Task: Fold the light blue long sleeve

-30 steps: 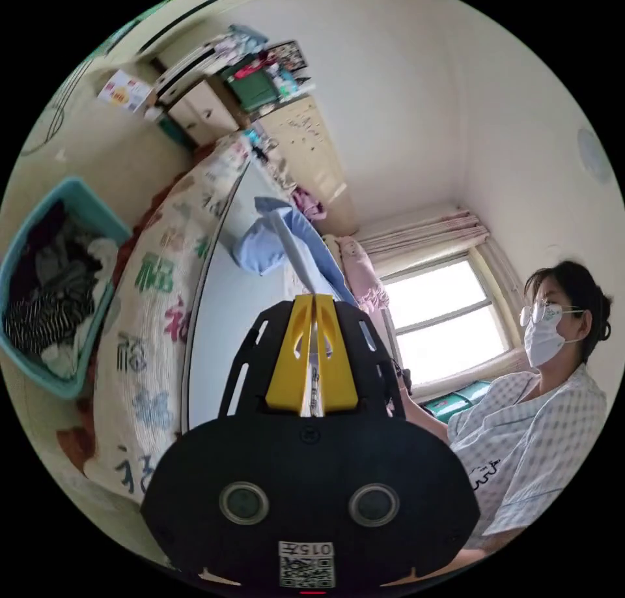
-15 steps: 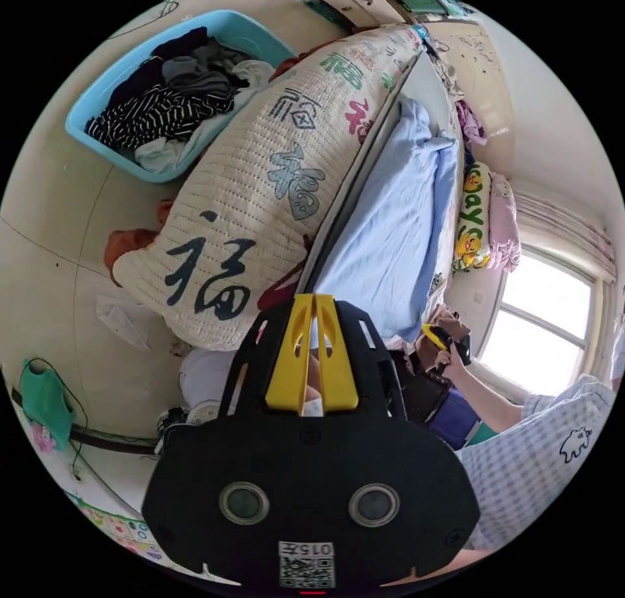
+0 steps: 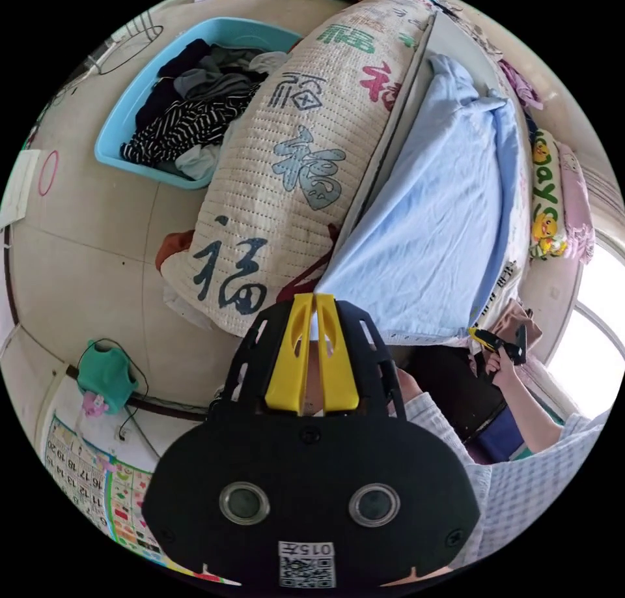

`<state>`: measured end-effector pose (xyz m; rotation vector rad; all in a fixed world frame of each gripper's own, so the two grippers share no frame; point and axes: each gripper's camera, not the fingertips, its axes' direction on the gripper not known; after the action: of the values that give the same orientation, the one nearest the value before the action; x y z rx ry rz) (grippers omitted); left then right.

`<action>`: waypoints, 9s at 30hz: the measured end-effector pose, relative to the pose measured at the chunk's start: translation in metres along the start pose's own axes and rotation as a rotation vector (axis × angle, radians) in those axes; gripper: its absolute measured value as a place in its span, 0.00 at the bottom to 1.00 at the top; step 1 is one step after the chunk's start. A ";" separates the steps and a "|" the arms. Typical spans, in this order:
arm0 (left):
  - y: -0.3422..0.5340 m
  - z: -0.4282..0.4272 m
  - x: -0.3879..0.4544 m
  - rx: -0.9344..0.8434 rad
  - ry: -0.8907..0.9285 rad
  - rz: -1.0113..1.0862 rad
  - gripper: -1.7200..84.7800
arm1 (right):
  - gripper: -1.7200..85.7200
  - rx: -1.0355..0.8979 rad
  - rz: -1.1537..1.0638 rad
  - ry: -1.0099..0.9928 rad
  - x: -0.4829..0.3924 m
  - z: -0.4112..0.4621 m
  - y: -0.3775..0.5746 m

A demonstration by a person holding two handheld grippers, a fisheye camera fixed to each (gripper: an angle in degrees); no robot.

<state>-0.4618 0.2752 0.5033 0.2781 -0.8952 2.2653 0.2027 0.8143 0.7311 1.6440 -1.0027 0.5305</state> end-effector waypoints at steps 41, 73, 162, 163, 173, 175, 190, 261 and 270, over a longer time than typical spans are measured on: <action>-0.295 -0.014 0.419 0.338 0.141 0.716 0.02 | 0.09 0.309 -0.335 -0.305 -0.334 -0.171 -0.419; -0.240 0.111 0.791 0.029 -0.178 1.320 0.18 | 0.07 0.774 0.455 -0.378 0.270 -0.433 -0.061; -0.283 0.047 0.320 0.009 0.036 0.809 0.06 | 0.04 -0.070 -0.884 0.203 -0.202 -0.025 -0.312; -0.282 0.042 0.316 0.019 0.087 0.793 0.06 | 0.06 -0.073 -0.854 0.223 -0.193 -0.014 -0.308; -0.377 0.032 0.391 0.077 0.020 1.065 0.15 | 0.18 0.027 -1.153 0.286 -0.231 0.033 -0.272; -0.390 0.055 0.408 -0.030 -0.041 1.146 0.15 | 0.17 -0.019 -1.231 0.326 -0.239 0.056 -0.263; -0.402 -0.031 0.359 0.380 -0.096 0.837 0.03 | 0.04 0.375 -1.026 0.359 -0.305 -0.012 -0.342; 0.111 -0.005 0.211 -0.092 -0.452 0.472 0.02 | 0.02 -0.038 -0.202 0.419 0.057 0.031 0.071; 0.106 -0.020 0.242 -0.129 -0.383 0.395 0.02 | 0.02 0.000 -0.093 0.374 0.065 -0.010 0.092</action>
<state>-0.7115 0.3565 0.5340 0.5282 -1.3923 2.5431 0.1635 0.7959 0.8358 1.5115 -0.6472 0.7422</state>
